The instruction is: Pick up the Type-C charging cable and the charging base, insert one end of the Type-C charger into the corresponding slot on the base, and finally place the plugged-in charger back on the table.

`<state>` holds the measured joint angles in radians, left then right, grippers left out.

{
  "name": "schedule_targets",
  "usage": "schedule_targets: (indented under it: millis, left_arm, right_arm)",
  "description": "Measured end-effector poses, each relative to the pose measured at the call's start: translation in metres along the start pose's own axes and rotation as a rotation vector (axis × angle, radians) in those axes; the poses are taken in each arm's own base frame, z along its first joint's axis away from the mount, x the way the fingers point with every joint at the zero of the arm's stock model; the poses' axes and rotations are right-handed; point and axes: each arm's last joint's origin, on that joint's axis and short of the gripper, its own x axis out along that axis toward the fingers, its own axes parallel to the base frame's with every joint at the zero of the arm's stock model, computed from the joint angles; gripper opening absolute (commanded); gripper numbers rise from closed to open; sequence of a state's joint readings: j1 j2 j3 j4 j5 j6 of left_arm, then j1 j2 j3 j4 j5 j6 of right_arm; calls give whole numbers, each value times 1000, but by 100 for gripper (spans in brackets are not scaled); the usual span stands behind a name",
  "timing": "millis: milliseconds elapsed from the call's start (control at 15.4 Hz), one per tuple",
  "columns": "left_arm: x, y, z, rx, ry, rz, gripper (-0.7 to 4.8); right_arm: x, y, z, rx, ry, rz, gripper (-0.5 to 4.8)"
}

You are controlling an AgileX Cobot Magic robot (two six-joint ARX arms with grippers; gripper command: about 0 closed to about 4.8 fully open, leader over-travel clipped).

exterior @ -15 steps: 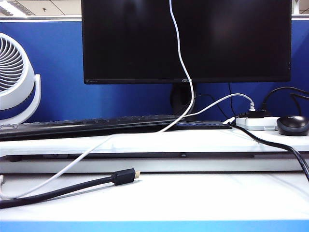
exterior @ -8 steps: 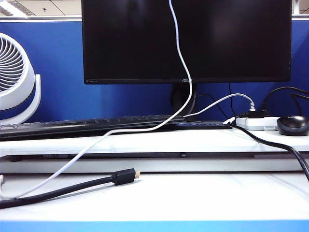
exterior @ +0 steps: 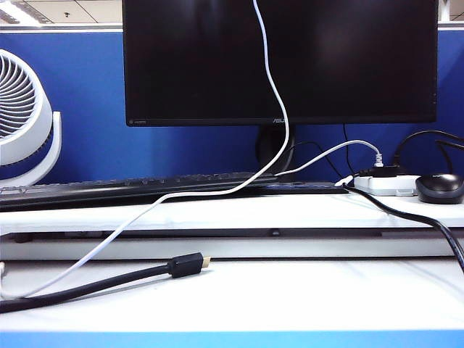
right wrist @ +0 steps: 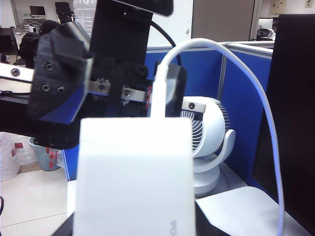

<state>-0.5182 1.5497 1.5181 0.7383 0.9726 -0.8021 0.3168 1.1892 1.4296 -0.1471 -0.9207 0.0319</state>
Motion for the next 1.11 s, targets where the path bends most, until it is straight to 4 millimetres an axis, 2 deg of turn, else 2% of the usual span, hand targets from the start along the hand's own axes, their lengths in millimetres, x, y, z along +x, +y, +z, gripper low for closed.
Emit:
schedule_targets:
  millis: [130,195,456,586,717,782,847,912,977,1107]
  left_arm:
    - [0,1,0,0,-6,8,237]
    - [1,0,-1,-4,-8,6,237]
    - [2,-2,-1,-9,1,-24,236]
    - [2,-2,0,-5,-14,-13,149]
    - [2,-2,0,-8,-14,-14,144]
    - [2,-2,0,-8,-14,-14,110]
    - [2,-2,0,-8,-14,-14,110]
    - [2,-2,0,-8,-14,-14,73]
    - [2,-2,0,-8,-14,-14,-6]
    - [2,-3,0,-2,-4,-27,-6]
  right_arm:
    - [2,2,0,2,0,18,-5]
    - [11,10,0,5,-2,81,-5]
    - [11,8,0,-7,-12,35,-5]
    - [11,8,0,-6,-12,35,-5]
    - [11,7,0,-6,-12,34,-5]
    - [11,7,0,-6,-12,34,-5]
    - [10,7,0,-7,-13,30,-5]
    - [10,7,0,-7,-13,30,-5]
    - [10,7,0,-7,-13,30,-5]
    - [9,10,2,18,-15,40,-5]
